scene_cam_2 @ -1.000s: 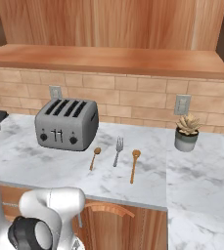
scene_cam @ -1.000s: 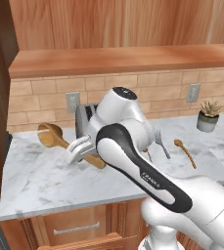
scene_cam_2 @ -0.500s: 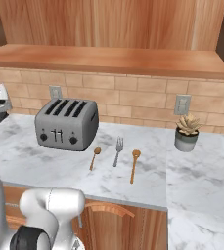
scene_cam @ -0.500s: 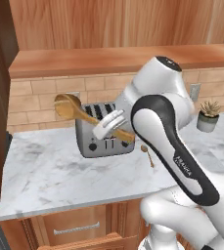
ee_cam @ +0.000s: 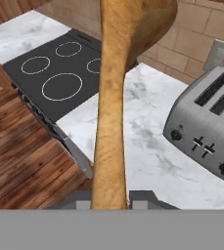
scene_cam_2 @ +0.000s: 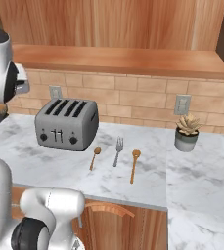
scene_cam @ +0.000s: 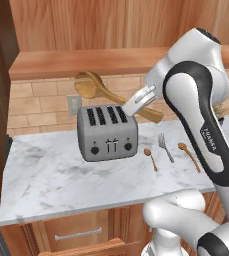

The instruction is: Organize the utensils by type. Pick up the wooden spoons from the counter and place them in the open cabinet. Then pick up the metallic utensils from the counter and place them in the open drawer.

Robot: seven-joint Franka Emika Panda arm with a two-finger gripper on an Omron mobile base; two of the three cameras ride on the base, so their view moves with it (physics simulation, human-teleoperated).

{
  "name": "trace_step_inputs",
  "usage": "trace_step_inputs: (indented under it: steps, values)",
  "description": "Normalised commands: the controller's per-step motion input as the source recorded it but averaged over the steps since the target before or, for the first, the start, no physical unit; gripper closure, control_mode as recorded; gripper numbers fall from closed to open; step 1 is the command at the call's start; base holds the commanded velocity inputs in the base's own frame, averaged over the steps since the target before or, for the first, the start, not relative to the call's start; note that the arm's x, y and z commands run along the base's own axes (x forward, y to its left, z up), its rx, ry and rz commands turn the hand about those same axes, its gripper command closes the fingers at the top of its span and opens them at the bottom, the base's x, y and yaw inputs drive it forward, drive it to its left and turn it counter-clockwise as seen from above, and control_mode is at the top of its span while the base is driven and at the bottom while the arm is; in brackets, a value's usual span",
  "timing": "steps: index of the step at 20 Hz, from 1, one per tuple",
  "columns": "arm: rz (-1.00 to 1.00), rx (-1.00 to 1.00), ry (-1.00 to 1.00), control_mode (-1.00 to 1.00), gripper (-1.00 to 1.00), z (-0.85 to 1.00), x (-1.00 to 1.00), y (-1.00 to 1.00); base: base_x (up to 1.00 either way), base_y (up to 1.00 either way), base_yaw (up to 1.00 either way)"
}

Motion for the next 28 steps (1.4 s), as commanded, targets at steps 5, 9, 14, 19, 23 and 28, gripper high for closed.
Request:
trace_step_inputs:
  steps: [5,9,14,19,23,28]
  values:
    - [0.03,0.0,0.0,-1.0,1.0,0.03,0.77,-0.24,0.0,0.0,0.0]
    - [0.02,0.0,-0.03,-1.0,1.0,0.0,0.84,-0.17,0.0,0.0,0.0]
    - [0.04,0.0,-0.14,-1.0,1.0,0.07,0.64,-0.03,0.0,0.0,0.0]
    - [0.03,0.0,-0.07,-1.0,1.0,0.31,0.49,0.0,0.0,0.0,0.0]
    - [0.0,-0.01,0.0,-1.0,1.0,0.38,0.43,0.15,0.0,0.0,0.0]
    - [0.0,-0.05,-0.01,-1.0,1.0,0.02,0.41,0.25,0.0,0.0,0.0]
